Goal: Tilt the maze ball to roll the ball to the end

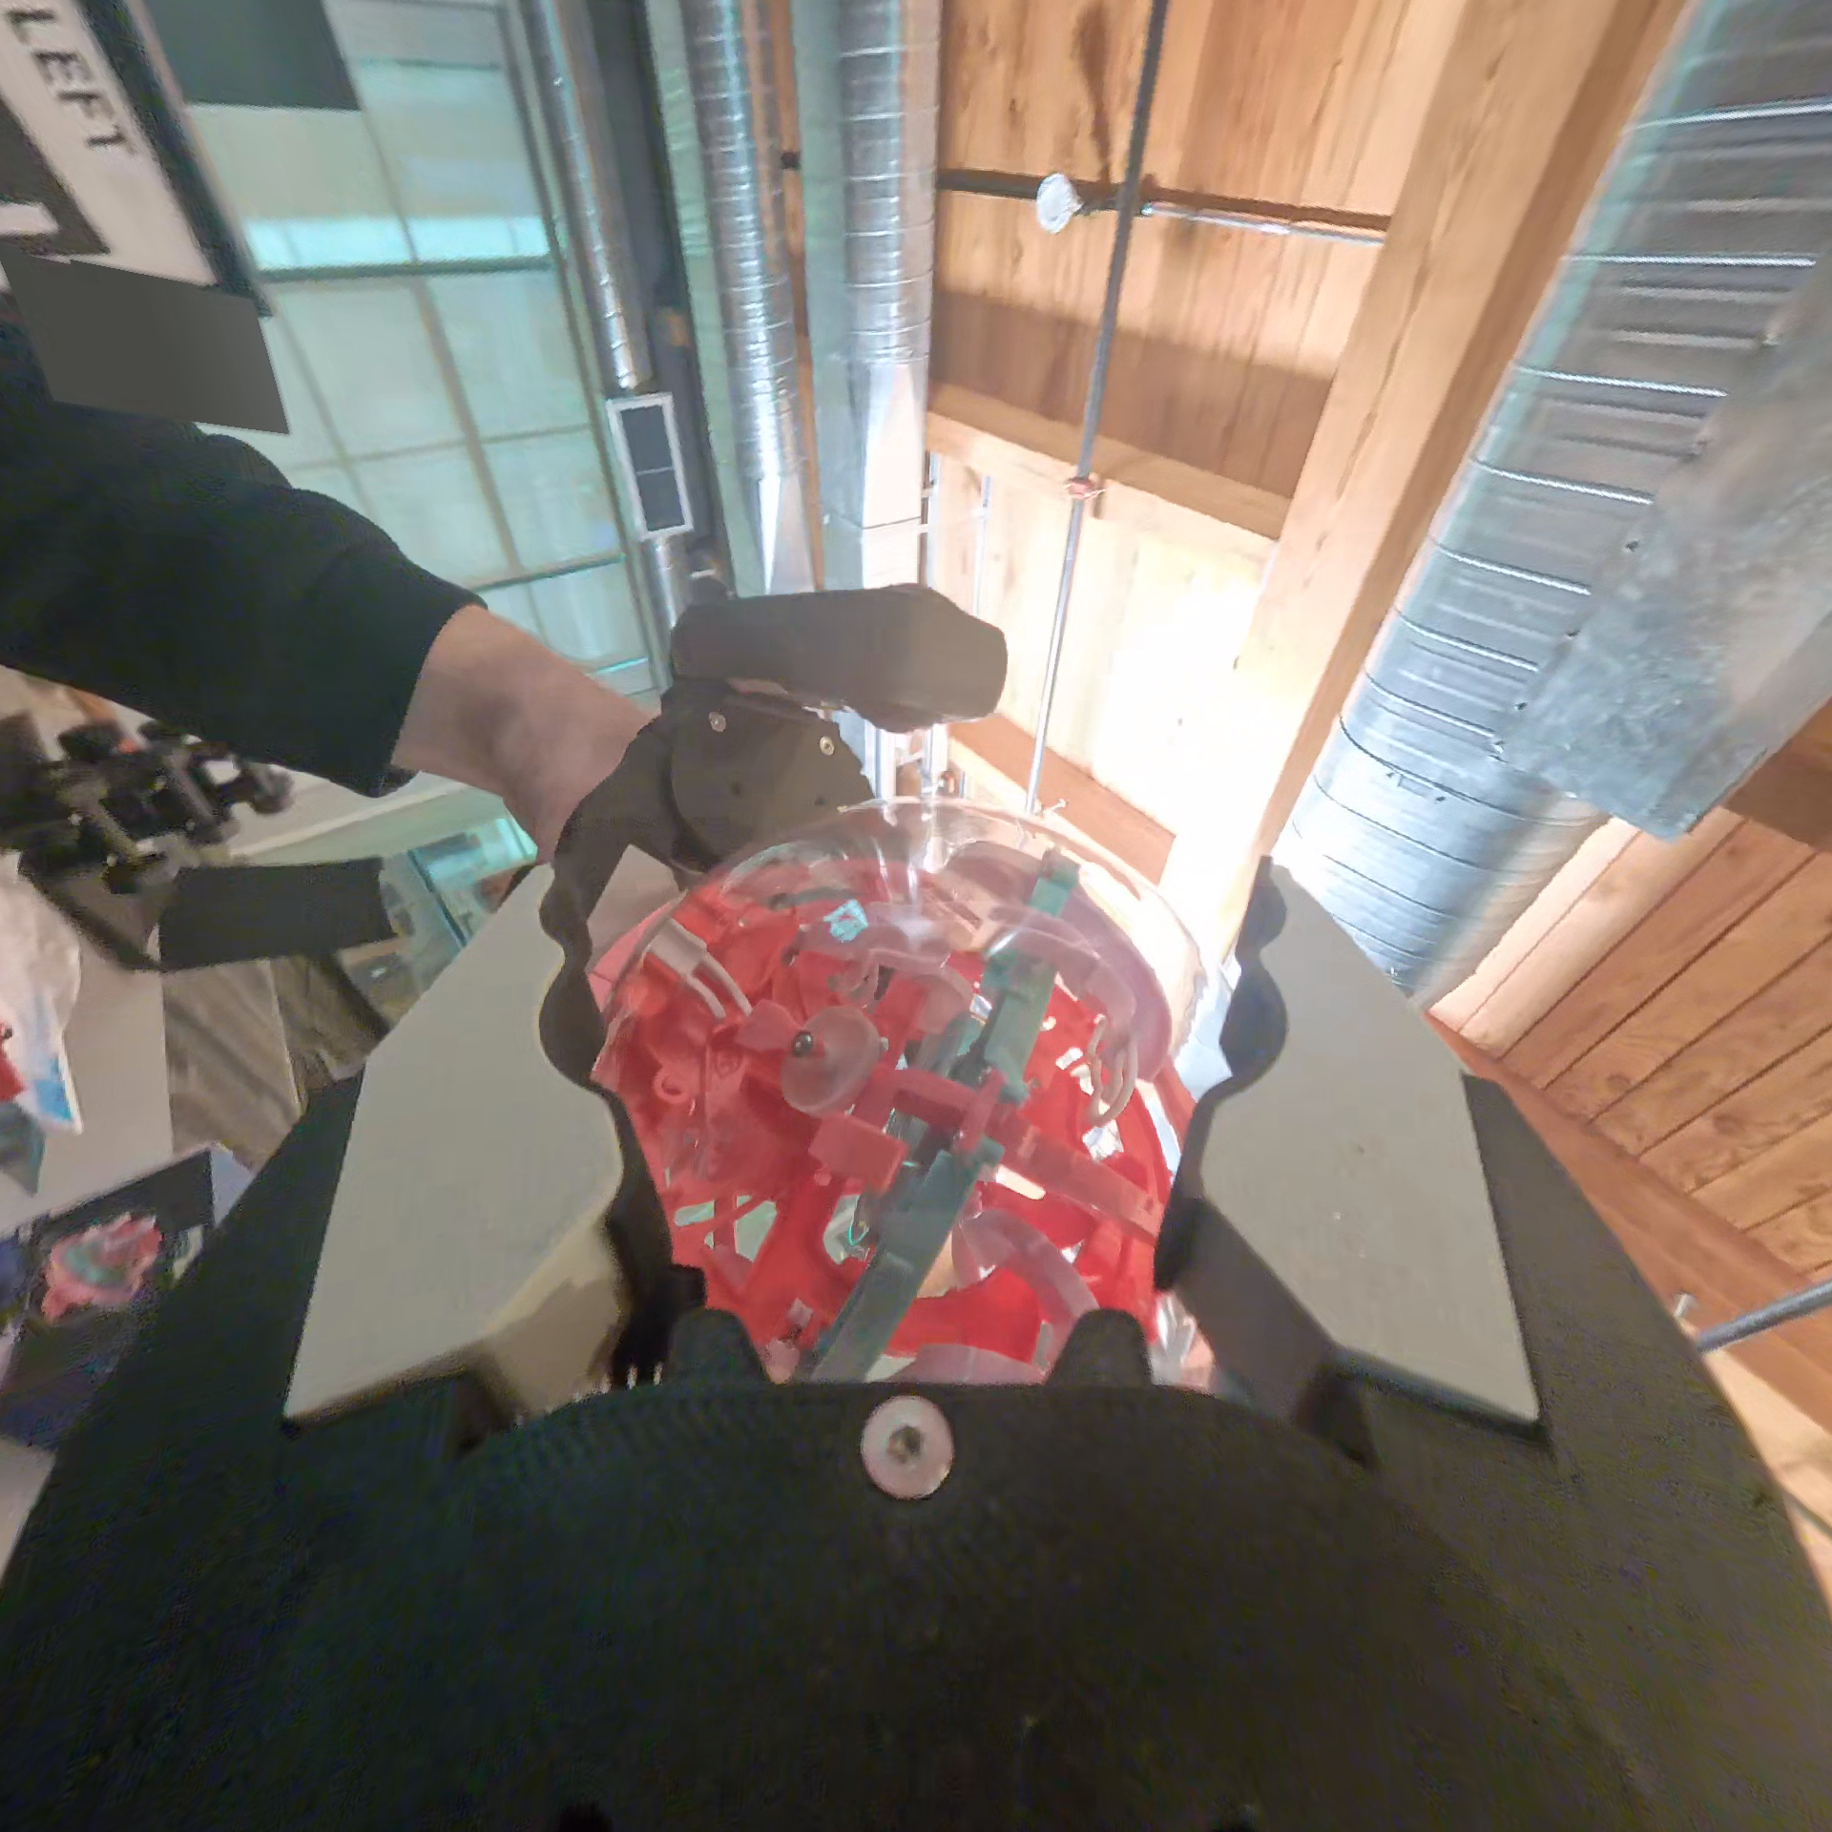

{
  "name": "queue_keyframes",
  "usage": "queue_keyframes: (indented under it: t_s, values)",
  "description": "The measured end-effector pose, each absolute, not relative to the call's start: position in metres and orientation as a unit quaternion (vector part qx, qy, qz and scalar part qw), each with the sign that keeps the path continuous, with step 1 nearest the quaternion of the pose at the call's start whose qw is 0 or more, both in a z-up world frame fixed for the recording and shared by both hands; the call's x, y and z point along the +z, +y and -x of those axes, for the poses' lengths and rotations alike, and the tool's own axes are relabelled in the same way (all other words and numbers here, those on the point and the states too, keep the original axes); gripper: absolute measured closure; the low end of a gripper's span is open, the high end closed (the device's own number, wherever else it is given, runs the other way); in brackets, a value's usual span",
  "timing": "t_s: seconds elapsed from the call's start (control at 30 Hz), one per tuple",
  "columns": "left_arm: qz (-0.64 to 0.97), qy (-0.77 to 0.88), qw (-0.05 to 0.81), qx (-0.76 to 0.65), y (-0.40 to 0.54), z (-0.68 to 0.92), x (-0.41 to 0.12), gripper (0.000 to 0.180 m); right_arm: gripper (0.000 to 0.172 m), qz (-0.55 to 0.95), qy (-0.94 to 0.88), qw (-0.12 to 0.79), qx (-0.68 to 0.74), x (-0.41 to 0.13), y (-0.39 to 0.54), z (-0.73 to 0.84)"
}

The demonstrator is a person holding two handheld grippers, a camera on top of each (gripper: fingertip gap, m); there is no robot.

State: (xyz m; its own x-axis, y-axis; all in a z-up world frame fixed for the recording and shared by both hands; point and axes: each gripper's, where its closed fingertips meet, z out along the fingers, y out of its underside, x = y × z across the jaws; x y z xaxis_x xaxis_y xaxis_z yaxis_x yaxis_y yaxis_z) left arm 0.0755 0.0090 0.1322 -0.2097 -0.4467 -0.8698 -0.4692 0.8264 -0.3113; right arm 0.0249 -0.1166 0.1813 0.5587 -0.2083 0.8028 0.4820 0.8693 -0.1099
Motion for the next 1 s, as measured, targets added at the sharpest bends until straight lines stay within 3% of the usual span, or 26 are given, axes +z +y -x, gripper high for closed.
queue_keyframes:
  t_s: [0.2, 0.5, 0.67, 0.8, 0.87, 1.0]
  values:
    - [0.236, 0.712, 0.655, -0.086, 0.005, -0.083, 0.144, 0.031, 0.043, 0.156, -0.478, 0.827, -0.25, 0.181, -0.108, -0.013]
    - [0.157, 0.601, 0.765, -0.167, -0.02, -0.055, 0.199, 0.034, 0.055, 0.136, -0.515, 0.795, -0.291, 0.213, -0.121, 0.015]
    - [0.131, 0.574, 0.782, -0.206, -0.036, -0.043, 0.208, 0.034, 0.052, 0.124, -0.503, 0.81, -0.274, 0.226, -0.141, 0.029]
    - [0.115, 0.564, 0.782, -0.241, -0.045, -0.041, 0.21, 0.034, 0.061, 0.088, -0.544, 0.773, -0.314, 0.217, -0.156, 0.051]
    - [0.11, 0.552, 0.782, -0.266, -0.05, -0.041, 0.213, 0.034, 0.079, 0.1, -0.571, 0.747, -0.326, 0.215, -0.159, 0.06]
    - [0.08, 0.518, 0.786, -0.327, -0.067, -0.033, 0.224, 0.035, 0.075, 0.123, -0.573, 0.734, -0.344, 0.228, -0.169, 0.07]
